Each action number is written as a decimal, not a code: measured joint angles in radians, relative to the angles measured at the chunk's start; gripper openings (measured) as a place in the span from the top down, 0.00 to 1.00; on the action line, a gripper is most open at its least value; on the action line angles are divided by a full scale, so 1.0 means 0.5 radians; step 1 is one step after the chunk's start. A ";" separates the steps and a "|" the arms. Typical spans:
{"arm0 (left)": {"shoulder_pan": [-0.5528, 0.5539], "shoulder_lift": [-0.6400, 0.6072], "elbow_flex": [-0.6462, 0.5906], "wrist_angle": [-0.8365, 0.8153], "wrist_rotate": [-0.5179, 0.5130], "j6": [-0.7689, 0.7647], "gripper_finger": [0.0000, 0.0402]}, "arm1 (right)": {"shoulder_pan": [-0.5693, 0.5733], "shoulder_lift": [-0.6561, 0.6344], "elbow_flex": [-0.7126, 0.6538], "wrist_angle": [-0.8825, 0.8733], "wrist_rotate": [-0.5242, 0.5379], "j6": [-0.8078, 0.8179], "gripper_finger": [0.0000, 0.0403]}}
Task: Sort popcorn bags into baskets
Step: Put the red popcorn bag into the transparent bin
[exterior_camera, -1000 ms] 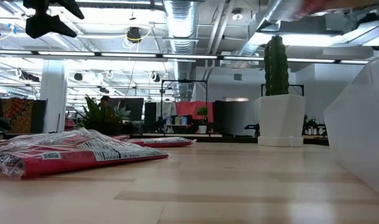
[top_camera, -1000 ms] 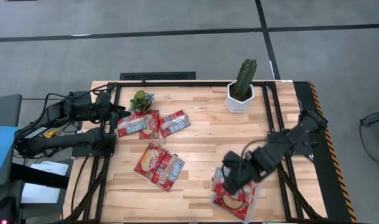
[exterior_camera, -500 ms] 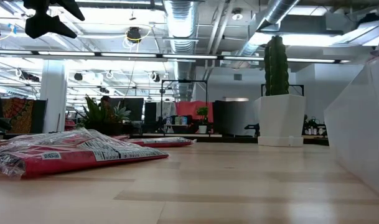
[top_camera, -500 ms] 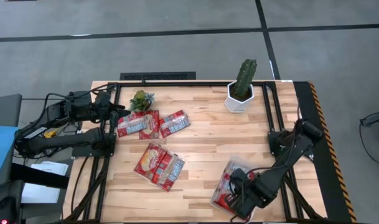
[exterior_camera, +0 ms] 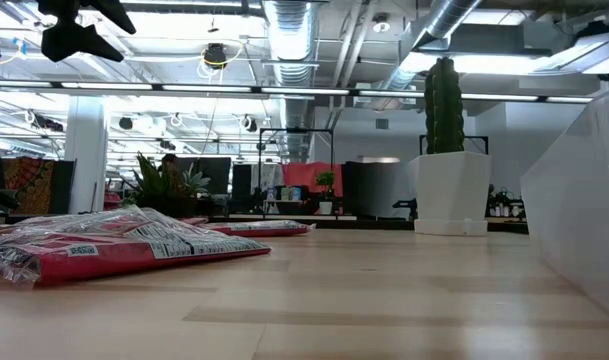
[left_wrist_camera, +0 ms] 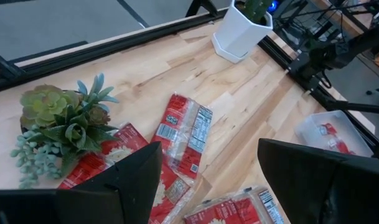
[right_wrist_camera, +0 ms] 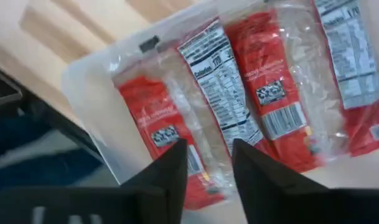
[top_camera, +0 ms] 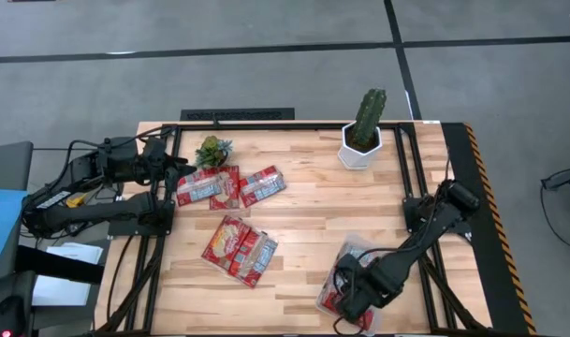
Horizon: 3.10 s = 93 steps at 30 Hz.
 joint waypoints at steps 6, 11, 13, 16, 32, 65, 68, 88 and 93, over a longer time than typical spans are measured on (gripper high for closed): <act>0.000 0.000 0.000 0.001 0.107 0.028 0.37 | -0.388 -0.174 0.124 -0.006 0.100 -0.781 0.51; 0.000 0.000 0.000 0.001 0.152 0.066 0.37 | -0.864 -0.238 0.187 0.186 0.292 -1.639 0.46; -0.001 0.000 0.000 0.000 0.160 0.066 0.37 | -1.037 -0.236 0.187 0.330 0.307 -1.983 0.45; 0.000 0.000 0.000 -0.002 0.160 0.085 0.37 | -1.273 -0.171 0.187 0.541 0.303 -2.308 0.44; 0.000 0.000 0.000 -0.041 0.046 0.074 0.37 | -1.829 0.557 0.185 1.177 0.284 -1.833 0.44; 0.000 0.000 0.000 -0.063 -0.071 0.033 0.37 | -1.767 0.399 0.179 0.803 0.278 -1.333 0.99; 0.000 0.000 0.000 -0.062 -0.071 0.033 0.37 | -1.706 0.259 0.179 0.645 0.376 -1.201 0.99; 0.000 0.000 0.000 -0.038 -0.141 -0.003 0.37 | -0.481 -0.327 0.136 -0.874 0.812 0.957 0.98; -0.001 -0.001 0.000 -0.036 -0.159 -0.010 0.37 | -0.222 -0.348 0.086 -0.883 0.679 1.229 0.99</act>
